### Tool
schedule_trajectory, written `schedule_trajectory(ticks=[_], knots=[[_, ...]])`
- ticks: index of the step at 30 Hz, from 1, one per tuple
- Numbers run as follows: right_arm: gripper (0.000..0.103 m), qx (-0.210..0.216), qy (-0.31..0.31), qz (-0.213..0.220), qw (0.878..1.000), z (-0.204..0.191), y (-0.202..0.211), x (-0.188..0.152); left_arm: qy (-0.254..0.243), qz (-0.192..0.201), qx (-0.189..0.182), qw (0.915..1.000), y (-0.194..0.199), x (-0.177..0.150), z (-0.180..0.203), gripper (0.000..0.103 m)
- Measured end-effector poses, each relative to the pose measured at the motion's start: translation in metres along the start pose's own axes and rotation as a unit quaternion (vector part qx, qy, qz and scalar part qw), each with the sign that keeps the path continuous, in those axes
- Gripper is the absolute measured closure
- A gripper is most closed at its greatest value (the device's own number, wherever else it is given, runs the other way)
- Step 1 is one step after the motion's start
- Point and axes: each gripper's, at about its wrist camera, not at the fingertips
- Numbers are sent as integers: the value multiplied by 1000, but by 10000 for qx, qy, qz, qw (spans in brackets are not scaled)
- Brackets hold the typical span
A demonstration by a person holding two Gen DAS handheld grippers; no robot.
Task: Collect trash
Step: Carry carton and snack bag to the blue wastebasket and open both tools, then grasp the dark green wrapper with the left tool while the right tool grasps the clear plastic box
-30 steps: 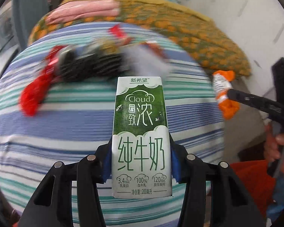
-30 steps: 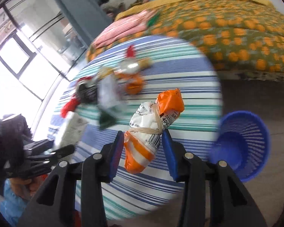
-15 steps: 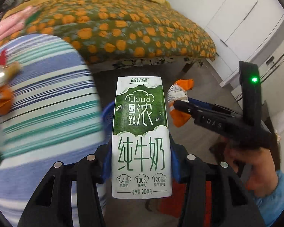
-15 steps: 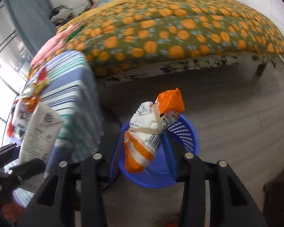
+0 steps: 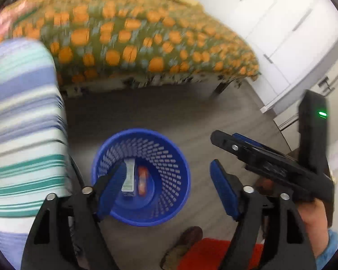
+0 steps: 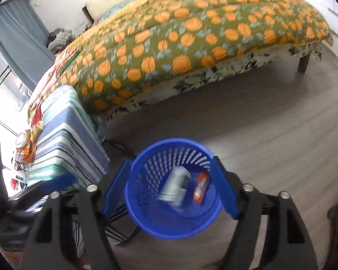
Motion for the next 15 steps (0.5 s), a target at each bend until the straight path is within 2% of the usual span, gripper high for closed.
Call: schedule_trajectory(ticks=[1,4,7,9,12,15], knots=[[18,-49,24,95,9999,-1,5,1,-105,144,-16,9998,18,-3,2,21],[15,-161,248,480,9984,-19,25,0,-243,487,-23,9985,69,-19,1,15],[13,-249,641,922,9934,-50,44,-6,-237,670,159,9973,114,-48,-25,11],[12,-227,940,1161,9885,-74,52,-13,-114,696,423,9966,136,-71,-52,9],[12,-97,1465,1386,9794,-119,57,-31,164,659,1050,9922,161,-105,-104,9],[12,199,2026,1421,9687,-172,52,-52,505,617,1767,9810,180,-131,-158,9]])
Point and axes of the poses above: each gripper's, at about its wrist camera, not at the fingertips, and y roughly against the way its jaws point, z to its right, x to its top
